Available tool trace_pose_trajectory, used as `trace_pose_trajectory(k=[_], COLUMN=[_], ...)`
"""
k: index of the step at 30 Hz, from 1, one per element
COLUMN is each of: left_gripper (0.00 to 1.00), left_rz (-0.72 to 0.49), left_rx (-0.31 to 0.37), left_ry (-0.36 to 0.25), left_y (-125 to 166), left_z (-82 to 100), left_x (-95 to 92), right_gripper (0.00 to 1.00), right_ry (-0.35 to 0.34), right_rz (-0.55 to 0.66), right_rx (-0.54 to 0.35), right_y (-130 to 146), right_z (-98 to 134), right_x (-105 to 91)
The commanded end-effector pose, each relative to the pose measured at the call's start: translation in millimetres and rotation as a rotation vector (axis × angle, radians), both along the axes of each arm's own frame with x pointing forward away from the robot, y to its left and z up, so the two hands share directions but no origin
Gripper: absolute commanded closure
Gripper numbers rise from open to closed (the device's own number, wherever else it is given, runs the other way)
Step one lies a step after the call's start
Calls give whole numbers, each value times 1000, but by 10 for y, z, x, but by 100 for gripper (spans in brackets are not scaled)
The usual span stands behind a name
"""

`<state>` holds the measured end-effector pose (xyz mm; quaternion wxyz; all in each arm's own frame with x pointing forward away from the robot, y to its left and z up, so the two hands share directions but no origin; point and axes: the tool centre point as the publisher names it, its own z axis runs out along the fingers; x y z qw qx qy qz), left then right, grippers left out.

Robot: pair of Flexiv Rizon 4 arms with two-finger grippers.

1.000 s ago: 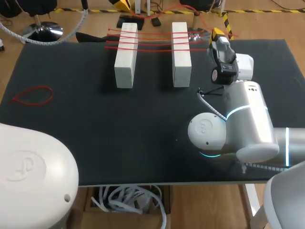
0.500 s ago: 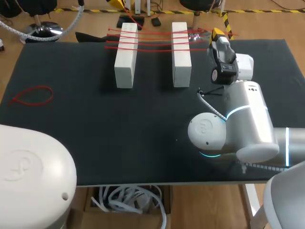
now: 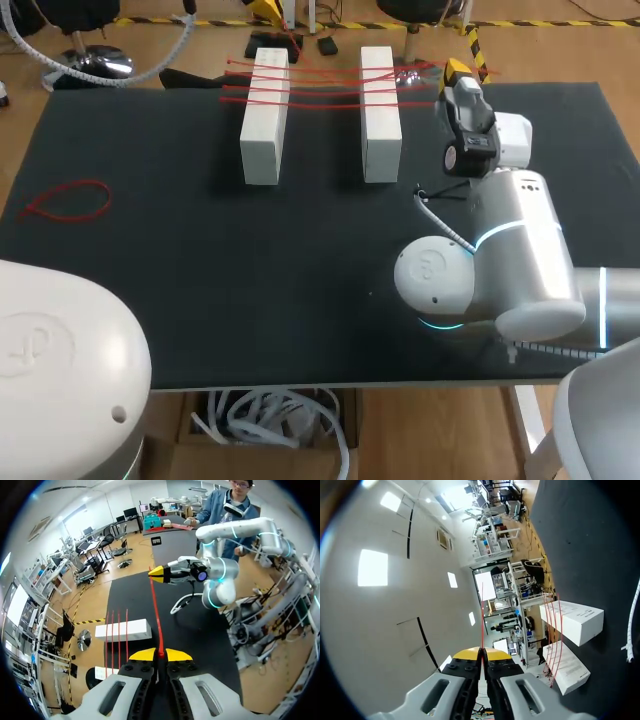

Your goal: Grab the tape and strap the tape.

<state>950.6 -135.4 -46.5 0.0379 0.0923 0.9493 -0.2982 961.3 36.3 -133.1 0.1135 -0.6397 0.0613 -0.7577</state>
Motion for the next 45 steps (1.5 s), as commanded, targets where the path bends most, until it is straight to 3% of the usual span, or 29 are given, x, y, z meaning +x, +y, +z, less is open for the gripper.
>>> trace_pose_trajectory(k=[1,33,35,37,39,43,45], left_gripper=[100,100,100,100,100,100,100], left_rz=[-5,-54,-54,-54,-54,-54,-54], left_rx=[13,30,30,30,30,30,30], left_ry=[6,-4,-4,-4,-4,-4,-4], left_y=[-41,-156,-156,-156,-156,-156,-156], left_z=[5,-16,-16,-16,-16,-16,-16], left_x=[19,-16,-16,-16,-16,-16,-16], right_gripper=[100,100,100,100,100,100,100], right_ry=[7,7,29,86,150,115,97], right_rz=[-3,-3,-26,-47,-27,32,38], right_rx=[-1,-1,-33,-125,-279,-558,-628], right_y=[5,5,8,-17,-48,-50,-63], right_z=[23,23,17,22,53,225,308], right_x=[-5,-5,-5,-5,-9,-23,-4])
